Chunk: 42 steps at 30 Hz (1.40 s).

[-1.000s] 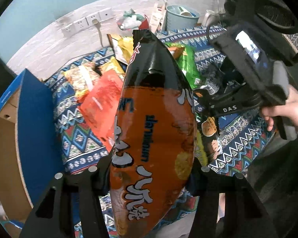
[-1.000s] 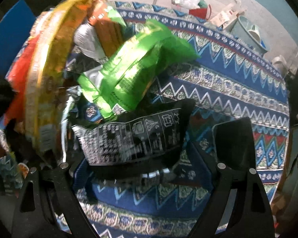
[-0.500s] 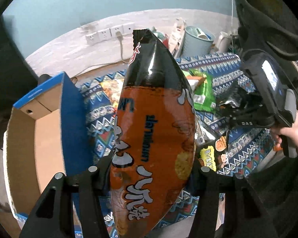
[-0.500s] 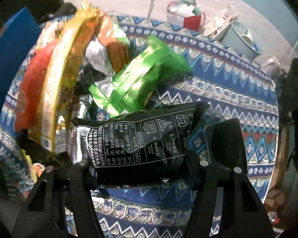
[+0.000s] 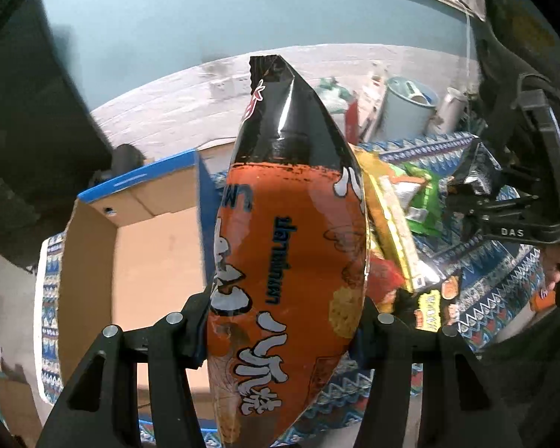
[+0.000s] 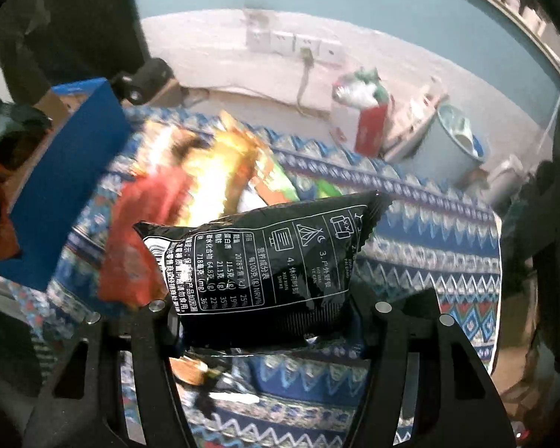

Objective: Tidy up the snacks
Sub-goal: 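Carry the orange bag with the left tool while the right tool carries the black bag to the box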

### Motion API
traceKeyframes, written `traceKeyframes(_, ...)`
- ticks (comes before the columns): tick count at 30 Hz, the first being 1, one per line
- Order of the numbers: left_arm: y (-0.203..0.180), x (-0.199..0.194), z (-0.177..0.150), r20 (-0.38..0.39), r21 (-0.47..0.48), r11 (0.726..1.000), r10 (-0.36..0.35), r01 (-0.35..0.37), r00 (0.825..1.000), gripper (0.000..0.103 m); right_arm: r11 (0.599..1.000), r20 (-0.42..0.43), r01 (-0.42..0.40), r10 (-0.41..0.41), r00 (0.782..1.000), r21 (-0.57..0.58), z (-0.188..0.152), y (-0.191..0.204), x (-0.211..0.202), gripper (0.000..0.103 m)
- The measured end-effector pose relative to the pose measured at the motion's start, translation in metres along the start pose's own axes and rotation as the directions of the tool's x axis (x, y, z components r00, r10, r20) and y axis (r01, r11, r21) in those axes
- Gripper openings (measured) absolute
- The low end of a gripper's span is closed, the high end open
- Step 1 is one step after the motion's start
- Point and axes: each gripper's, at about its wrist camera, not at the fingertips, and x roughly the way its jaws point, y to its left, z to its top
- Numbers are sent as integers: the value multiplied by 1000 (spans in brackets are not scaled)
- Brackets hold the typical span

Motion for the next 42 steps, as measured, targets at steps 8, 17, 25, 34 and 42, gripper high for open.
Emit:
traceKeyframes(8, 36, -8, -3, 8, -75, 996, 44, -44, 999, 57, 998, 47, -39, 41, 998, -53, 23, 40, -9, 62)
traceKeyframes(17, 73, -13, -15, 17, -164, 986, 19, -16, 1000, 57, 992, 67, -80, 87, 994, -101, 53, 91, -8, 62)
traceKeyframes(25, 102, -32, -23, 88, -262, 958, -97, 117, 991, 55, 982, 77, -125, 137, 988, -145, 77, 139, -4, 62)
traceKeyframes(34, 129, -41, -29, 105, -277, 961, 53, -22, 993, 55, 967, 79, -176, 193, 978, -184, 96, 193, -5, 62)
traceKeyframes(42, 171, -4, -51, 0, -403, 914, 59, -54, 998, 56, 945, 64, -220, 242, 968, -241, 111, 247, 1, 62)
